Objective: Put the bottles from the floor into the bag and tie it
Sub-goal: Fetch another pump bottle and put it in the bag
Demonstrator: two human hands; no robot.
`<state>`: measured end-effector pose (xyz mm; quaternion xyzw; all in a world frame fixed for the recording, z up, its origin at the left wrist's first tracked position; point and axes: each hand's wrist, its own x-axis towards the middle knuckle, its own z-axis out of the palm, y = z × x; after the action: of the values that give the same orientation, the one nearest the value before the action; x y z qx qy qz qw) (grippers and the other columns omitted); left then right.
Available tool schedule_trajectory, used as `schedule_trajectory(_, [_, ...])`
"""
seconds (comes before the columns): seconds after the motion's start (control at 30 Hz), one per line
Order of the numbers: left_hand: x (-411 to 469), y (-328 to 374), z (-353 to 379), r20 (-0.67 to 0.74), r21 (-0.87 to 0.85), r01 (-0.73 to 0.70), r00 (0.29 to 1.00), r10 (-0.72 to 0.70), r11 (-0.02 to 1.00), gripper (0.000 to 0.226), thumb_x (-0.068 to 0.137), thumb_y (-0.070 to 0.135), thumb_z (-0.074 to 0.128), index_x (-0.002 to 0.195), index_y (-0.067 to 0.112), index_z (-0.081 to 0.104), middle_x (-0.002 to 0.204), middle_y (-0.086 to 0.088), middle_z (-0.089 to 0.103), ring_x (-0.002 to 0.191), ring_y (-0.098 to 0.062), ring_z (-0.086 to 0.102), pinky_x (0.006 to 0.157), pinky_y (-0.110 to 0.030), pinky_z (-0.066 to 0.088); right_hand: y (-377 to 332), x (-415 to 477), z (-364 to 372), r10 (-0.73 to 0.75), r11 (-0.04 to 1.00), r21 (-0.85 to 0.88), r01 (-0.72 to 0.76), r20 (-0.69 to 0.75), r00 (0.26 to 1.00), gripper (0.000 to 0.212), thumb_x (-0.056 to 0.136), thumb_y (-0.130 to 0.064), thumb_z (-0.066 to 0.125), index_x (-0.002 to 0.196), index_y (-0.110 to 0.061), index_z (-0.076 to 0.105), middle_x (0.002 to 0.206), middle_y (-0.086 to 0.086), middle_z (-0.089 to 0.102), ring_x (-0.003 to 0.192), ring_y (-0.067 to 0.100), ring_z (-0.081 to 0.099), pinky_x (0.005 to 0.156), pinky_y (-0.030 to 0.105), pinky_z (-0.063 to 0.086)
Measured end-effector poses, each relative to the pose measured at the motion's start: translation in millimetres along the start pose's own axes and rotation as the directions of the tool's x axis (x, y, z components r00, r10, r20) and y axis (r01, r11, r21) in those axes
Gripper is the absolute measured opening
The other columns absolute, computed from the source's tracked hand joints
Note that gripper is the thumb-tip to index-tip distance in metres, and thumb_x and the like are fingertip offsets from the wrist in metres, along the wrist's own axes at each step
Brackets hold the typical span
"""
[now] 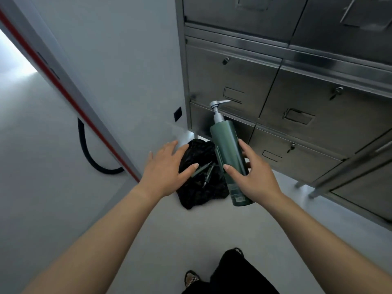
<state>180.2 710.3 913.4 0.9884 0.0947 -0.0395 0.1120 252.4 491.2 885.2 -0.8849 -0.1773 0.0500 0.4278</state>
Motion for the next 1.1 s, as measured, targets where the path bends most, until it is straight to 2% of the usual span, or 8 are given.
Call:
schedule_trajectory(0.3, [93.4, -31.7, 0.8, 0.046, -0.02, 0.005, 0.999, -0.004, 1.0, 0.069, 0.086, 0.065, 0.029, 0.144, 0.029, 0.023, 0.155, -0.005, 0.022, 0.142, -0.023, 0.02, 0.111, -0.058, 0.024, 21.6, 102.1, 6.3, 0.081, 0.995, 0.058, -0.078, -0.054, 0.995, 0.076, 0.075, -0.049, 0.066, 0.139, -0.043, 0.024, 0.131, -0.007, 0.052, 0.109, 0.011, 0.052, 0.083, 0.027, 0.045])
schedule_trajectory(0.43, [152.9, -38.4, 3.7, 0.073, -0.029, 0.031, 0.997, -0.029, 0.999, 0.068, 0.086, 0.064, 0.03, 0.144, 0.029, 0.025, 0.155, -0.005, 0.023, 0.141, -0.023, 0.022, 0.111, -0.057, 0.024, 36.6, 161.2, 12.4, 0.101, 0.994, 0.049, -0.099, -0.024, 0.995, 0.077, 0.074, -0.049, 0.068, 0.138, -0.043, 0.026, 0.129, -0.007, 0.052, 0.111, 0.015, 0.053, 0.089, 0.036, 0.05])
schedule_trajectory(0.67, [245.5, -55.8, 10.7, 0.138, 0.0, 0.009, 0.99, -0.009, 1.0, 0.063, 0.088, 0.062, 0.031, 0.143, 0.031, 0.026, 0.154, -0.004, 0.025, 0.14, -0.023, 0.025, 0.11, -0.056, 0.026, 57.5, 247.5, 29.4, 0.132, 0.989, 0.064, -0.134, 0.036, 0.991, 0.078, 0.073, -0.05, 0.068, 0.138, -0.045, 0.025, 0.127, -0.008, 0.052, 0.106, 0.011, 0.052, 0.086, 0.029, 0.047])
schedule_trajectory(0.77, [277.6, -71.7, 15.9, 0.168, 0.009, -0.034, 0.985, 0.032, 0.999, 0.063, 0.088, 0.061, 0.03, 0.143, 0.03, 0.025, 0.154, -0.004, 0.025, 0.141, -0.022, 0.024, 0.11, -0.056, 0.027, 62.8, 269.4, 42.8, 0.173, 0.984, 0.047, -0.174, 0.027, 0.985, 0.078, 0.074, -0.049, 0.068, 0.137, -0.046, 0.023, 0.126, -0.008, 0.053, 0.102, 0.009, 0.051, 0.08, 0.025, 0.043])
schedule_trajectory(0.9, [327.4, -96.1, 27.6, 0.205, 0.011, -0.131, 0.971, 0.126, 0.991, 0.062, 0.089, 0.061, 0.03, 0.143, 0.032, 0.025, 0.154, -0.003, 0.025, 0.141, -0.021, 0.023, 0.11, -0.056, 0.027, 68.8, 288.1, 69.2, 0.241, 0.97, 0.028, -0.24, -0.01, 0.971, 0.079, 0.076, -0.048, 0.068, 0.14, -0.042, 0.022, 0.131, -0.005, 0.051, 0.108, 0.012, 0.051, 0.083, 0.024, 0.04])
schedule_trajectory(1.03, [375.7, -122.7, 44.3, 0.28, -0.006, -0.285, 0.92, 0.275, 0.958, 0.064, 0.089, 0.06, 0.03, 0.144, 0.029, 0.025, 0.154, -0.004, 0.026, 0.141, -0.022, 0.024, 0.109, -0.056, 0.028, 74.1, 294.1, 105.7, 0.348, 0.937, 0.009, -0.35, -0.127, 0.929, 0.081, 0.077, -0.044, 0.069, 0.143, -0.034, 0.023, 0.134, 0.001, 0.051, 0.116, 0.019, 0.051, 0.087, 0.024, 0.038])
schedule_trajectory(1.1, [393.4, -135.7, 55.0, 0.318, -0.011, -0.347, 0.888, 0.332, 0.938, 0.064, 0.089, 0.059, 0.03, 0.145, 0.027, 0.025, 0.154, -0.005, 0.027, 0.141, -0.023, 0.025, 0.108, -0.055, 0.03, 75.4, 291.7, 129.8, 0.419, 0.907, 0.047, -0.417, -0.175, 0.891, 0.081, 0.077, -0.043, 0.069, 0.143, -0.034, 0.022, 0.134, 0.002, 0.051, 0.115, 0.022, 0.053, 0.089, 0.028, 0.043])
